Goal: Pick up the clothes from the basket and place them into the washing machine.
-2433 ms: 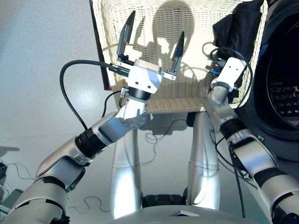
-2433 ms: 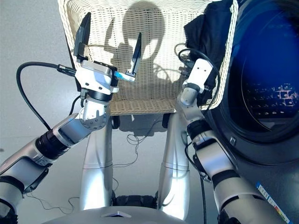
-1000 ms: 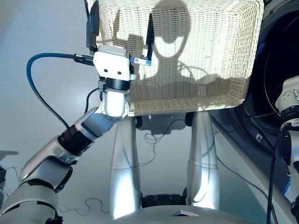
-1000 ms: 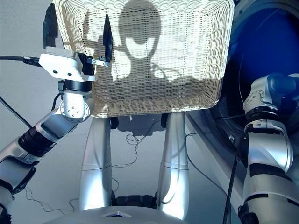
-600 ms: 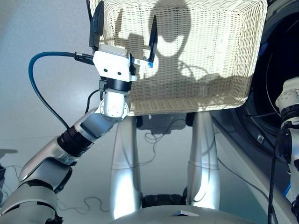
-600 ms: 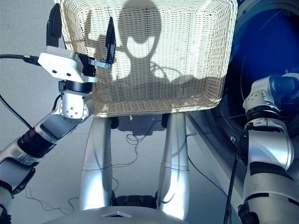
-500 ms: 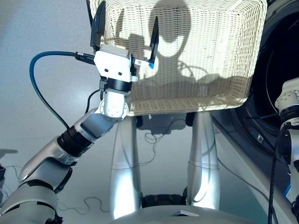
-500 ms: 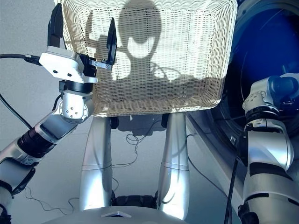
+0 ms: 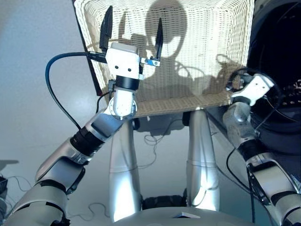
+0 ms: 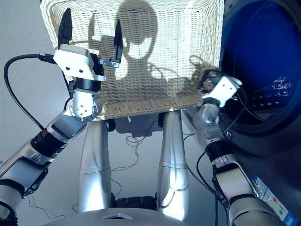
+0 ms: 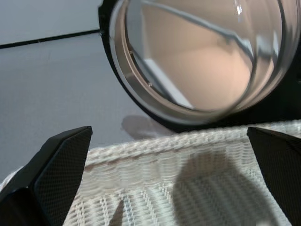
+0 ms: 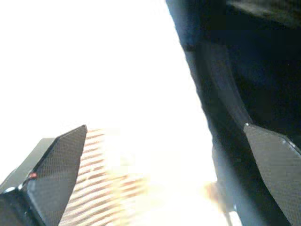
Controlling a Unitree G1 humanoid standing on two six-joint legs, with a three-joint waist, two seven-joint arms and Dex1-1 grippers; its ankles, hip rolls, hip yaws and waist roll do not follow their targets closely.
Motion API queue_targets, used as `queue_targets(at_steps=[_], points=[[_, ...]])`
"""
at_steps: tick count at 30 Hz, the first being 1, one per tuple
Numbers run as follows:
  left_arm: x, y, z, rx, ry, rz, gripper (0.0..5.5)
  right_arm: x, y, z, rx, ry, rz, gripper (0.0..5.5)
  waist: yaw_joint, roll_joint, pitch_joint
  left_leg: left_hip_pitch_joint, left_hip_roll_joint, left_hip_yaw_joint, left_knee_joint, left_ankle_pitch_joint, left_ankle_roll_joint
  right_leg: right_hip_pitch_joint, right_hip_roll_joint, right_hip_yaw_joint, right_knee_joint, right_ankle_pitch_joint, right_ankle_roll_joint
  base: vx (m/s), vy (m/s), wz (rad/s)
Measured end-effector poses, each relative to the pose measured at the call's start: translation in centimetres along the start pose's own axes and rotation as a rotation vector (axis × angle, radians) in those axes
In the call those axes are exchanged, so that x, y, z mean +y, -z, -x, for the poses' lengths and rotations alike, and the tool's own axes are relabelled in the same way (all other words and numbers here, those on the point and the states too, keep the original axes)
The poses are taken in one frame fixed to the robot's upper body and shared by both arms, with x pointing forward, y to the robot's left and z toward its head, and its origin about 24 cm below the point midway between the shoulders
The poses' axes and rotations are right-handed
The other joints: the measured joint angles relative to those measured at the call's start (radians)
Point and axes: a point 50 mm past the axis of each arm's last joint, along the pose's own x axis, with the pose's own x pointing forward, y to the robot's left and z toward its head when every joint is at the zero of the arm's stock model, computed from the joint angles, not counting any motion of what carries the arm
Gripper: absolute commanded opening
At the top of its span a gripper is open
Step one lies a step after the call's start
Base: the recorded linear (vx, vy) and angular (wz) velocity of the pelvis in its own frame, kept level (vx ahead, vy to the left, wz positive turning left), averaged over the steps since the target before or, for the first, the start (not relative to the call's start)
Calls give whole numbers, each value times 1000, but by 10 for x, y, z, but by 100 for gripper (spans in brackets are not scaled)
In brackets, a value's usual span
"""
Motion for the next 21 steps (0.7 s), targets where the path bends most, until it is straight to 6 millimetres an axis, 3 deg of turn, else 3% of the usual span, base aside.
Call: queue_targets(at_steps=[2,4,8,9,10,12,14,15,16,18,21], points=[[-1,2,5,5,22,-19,550,16,-10,4,-67,-181,93,550,3,-1,0,0,-1,6,-11,6,-1,-1,2,0,-12,11,-8,-80,-14,-24],[0,6,11,18,59,-42,550,29,-21,9,-138,-351,175,550,6,-2,0,-3,0,0,-13,6,0,-3,2,-1,-13,10,-7,0,0,0],[-3,21,36,124,154,-29,550,34,-26,15,-160,-518,226,550,9,-3,3,21,-2,0,-30,7,-2,18,-1,-3,-18,8,-8,13,-8,10],[-1,27,42,175,168,-14,550,34,-20,17,-127,-531,243,550,15,-2,2,41,-3,-2,-40,14,-9,39,-5,-5,-23,6,-5,0,0,0],[1,21,52,197,204,27,550,31,-17,22,-113,-545,250,550,4,-4,3,59,-7,-5,-49,14,-13,58,-7,-11,-31,1,-10,0,0,0],[-1,14,64,210,224,147,550,21,-6,33,-64,-545,257,550,21,-6,2,110,-14,-5,-82,19,-12,101,-15,-13,-48,-1,-11,112,-7,118],[-2,29,76,342,193,277,550,15,16,42,50,-538,260,550,29,-8,2,195,-22,0,-126,33,-16,182,-23,-14,-80,4,-7,42,8,40],[-1,35,81,384,208,317,550,11,22,49,89,-536,234,550,35,-8,1,245,-16,2,-162,39,-14,230,-24,-18,-113,8,-7,97,29,-14],[7,49,87,450,164,342,550,7,27,54,126,-534,206,550,34,-10,0,295,-16,5,-197,43,-9,281,-23,-22,-151,12,-8,116,20,-93],[25,68,96,539,57,368,550,0,41,60,206,-493,151,550,31,-15,-1,371,-7,1,-249,48,-14,357,-22,-30,-207,19,-8,121,-7,-104],[37,91,118,652,-81,424,550,-14,79,84,419,-400,110,550,32,-17,-4,510,0,2,-360,65,-13,502,-18,-46,-327,44,-10,137,-16,-78]])
